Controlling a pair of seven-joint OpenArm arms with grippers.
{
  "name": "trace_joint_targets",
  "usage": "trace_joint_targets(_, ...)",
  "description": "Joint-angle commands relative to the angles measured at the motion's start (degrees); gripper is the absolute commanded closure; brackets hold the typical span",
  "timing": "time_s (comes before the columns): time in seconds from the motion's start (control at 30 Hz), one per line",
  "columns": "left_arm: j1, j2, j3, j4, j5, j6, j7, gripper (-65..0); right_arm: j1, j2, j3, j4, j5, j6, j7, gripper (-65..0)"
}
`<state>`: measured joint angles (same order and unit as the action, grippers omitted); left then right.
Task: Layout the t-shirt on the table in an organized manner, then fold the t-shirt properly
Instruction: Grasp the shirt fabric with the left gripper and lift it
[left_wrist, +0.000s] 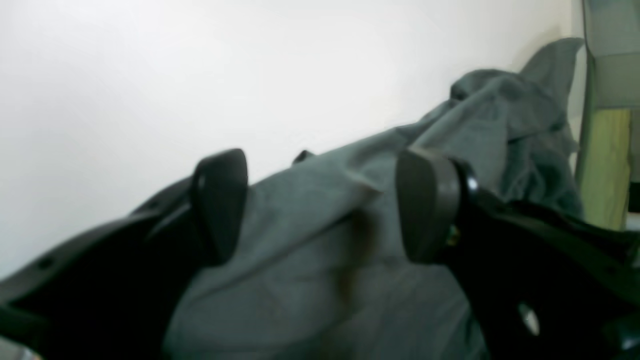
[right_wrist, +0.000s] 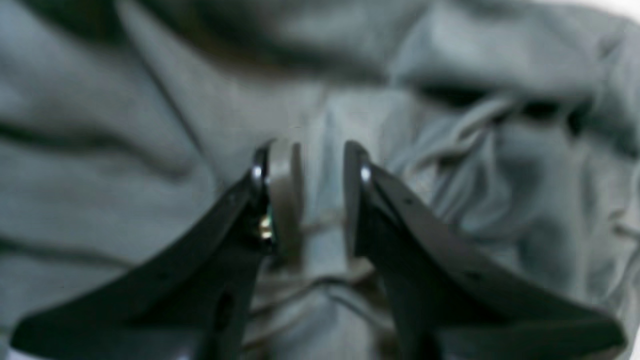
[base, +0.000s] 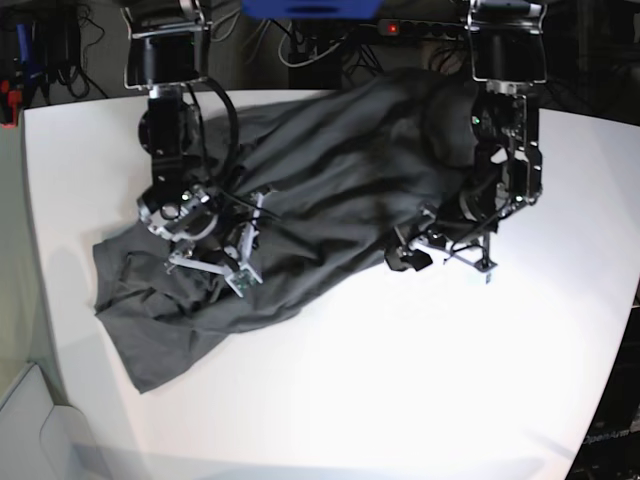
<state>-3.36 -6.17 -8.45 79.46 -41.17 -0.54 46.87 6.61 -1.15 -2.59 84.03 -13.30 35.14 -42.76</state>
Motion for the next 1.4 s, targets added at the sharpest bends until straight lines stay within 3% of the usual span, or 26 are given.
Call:
trace_joint_targets(0.0, -0.73, -0.37, -0.12, 0.93, -0.55, -0.48, 0.38, -45.5, 1.34, -0.22, 0.0, 0.32, 0.33, -0.01, 1.4, -17.0)
trace_joint_targets(0.5, 2.78, 1.82, 0.05, 1.02, -0.46, -0.74, 5.3, -42.9, 1.34, -0.22, 0.0, -1.44, 0.16, -0.01, 3.33, -16.9)
trace_joint_targets(0.57, 2.96, 1.91, 0.05, 1.2, -0.46, -0.83, 5.57, -33.8, 1.34, -0.22, 0.0, -1.44, 0.25, -0.01, 3.33, -16.9)
trace_joint_targets(0.7, 2.87, 1.91, -0.04, 0.58, -0.46, -0.48, 5.3, -3.8, 1.34, -0.22, 0.0, -1.44, 0.16, -0.01, 3.33, -16.8)
trace_joint_targets(0.73, 2.96, 1.91, -0.04, 0.58, -0.46, -0.48, 5.3, 0.0, 1.34, -0.22, 0.0, -1.44, 0.16, -0.01, 3.33, -16.8)
trace_joint_targets(1.03, 2.78, 1.91, -0.04, 13.86, -0.37, -0.39, 5.04, -0.4, 1.34, -0.22, 0.0, -1.52, 0.07, -0.01, 3.33, -16.7)
trace_joint_targets(1.2, 3.75, 4.2, 0.4, 22.82, -0.46, -0.39, 6.27, -0.4, 1.34, -0.22, 0.08, -1.52, 0.16, -0.01, 3.33, -16.7)
trace_joint_targets(1.37, 6.83, 3.41, 7.26, 25.81, 0.24, -0.39, 7.77, -0.4, 1.34, -0.22, 0.08, -1.52, 0.07, -0.01, 3.33, -16.7)
